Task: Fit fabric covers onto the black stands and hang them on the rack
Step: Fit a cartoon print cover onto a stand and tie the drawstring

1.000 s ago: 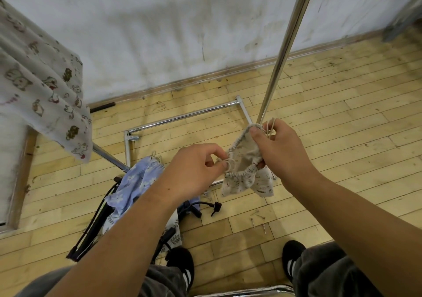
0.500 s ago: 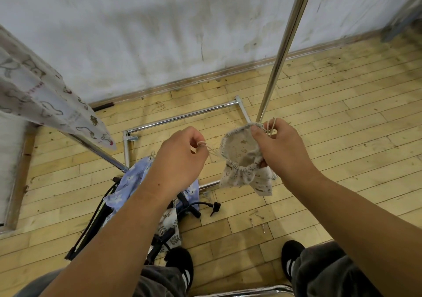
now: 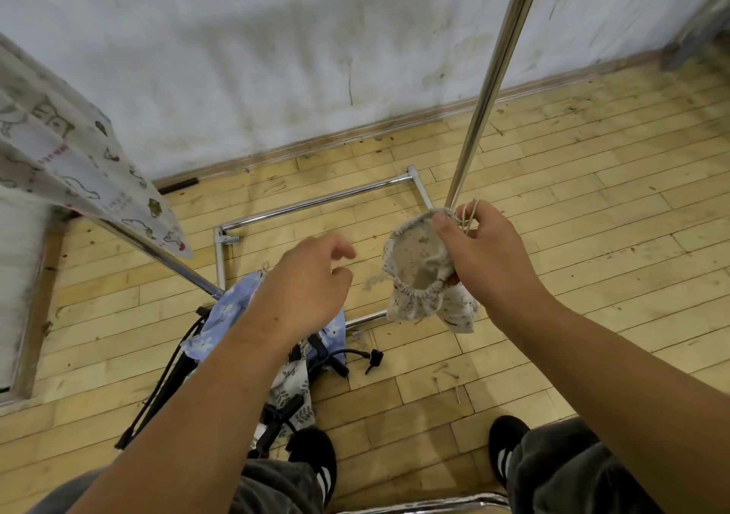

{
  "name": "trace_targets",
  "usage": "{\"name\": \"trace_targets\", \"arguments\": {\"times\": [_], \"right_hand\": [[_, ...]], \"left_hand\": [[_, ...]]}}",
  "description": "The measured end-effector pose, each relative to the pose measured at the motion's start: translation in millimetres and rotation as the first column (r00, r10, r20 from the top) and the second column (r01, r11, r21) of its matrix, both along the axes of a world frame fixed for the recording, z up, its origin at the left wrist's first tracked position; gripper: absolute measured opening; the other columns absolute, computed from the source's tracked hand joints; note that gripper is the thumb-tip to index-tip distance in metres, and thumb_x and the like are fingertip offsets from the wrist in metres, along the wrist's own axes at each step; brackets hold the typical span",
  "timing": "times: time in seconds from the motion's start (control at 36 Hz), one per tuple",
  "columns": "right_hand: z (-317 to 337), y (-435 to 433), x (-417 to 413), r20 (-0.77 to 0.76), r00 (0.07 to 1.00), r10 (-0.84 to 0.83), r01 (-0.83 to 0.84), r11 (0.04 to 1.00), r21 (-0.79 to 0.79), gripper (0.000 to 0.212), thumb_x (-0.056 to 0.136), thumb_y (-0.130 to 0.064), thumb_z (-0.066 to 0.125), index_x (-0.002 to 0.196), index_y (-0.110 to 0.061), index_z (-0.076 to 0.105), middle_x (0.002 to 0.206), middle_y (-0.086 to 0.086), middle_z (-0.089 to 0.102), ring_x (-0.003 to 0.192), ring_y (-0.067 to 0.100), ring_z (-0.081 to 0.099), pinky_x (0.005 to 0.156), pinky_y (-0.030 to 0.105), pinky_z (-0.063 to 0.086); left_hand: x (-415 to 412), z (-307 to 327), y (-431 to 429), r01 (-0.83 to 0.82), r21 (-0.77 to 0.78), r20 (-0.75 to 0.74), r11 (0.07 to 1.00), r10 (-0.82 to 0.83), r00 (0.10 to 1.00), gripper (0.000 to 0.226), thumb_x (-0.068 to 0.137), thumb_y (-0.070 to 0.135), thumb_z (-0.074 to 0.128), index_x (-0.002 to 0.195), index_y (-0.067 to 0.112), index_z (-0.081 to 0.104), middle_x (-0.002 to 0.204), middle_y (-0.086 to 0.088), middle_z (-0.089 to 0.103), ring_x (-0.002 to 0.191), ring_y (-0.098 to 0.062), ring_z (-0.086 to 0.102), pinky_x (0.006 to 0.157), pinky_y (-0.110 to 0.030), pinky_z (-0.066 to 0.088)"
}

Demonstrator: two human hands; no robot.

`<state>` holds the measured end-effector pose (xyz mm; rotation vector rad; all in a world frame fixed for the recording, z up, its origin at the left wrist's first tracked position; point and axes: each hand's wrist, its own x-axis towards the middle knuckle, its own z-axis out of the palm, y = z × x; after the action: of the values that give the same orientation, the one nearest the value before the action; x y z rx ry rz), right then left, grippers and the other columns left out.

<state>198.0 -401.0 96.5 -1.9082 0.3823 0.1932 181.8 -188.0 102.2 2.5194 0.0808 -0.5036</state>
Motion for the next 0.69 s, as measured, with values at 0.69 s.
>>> {"name": "trace_targets", "arguments": {"times": [0.69], "right_hand": [[5,3,-7,0.160,0.954,0.254,-0.281,0.943,0.180,0.006,0.101,-0.015,0.062,0.102,-0.021,0.061,0.078,0.029,0.063,0.056,0.024,0.059,0.052,0.027,0.053]], "left_hand": [[0,-7,-9,-0.068,0.139,0.067,0.988,0.059,0.996,0.033,0.088,0.058,0.070,0.080,0.026,0.072,0.083,0.012,0.067,0.069,-0.007,0.062,0.062,-0.027,0.051]]}}
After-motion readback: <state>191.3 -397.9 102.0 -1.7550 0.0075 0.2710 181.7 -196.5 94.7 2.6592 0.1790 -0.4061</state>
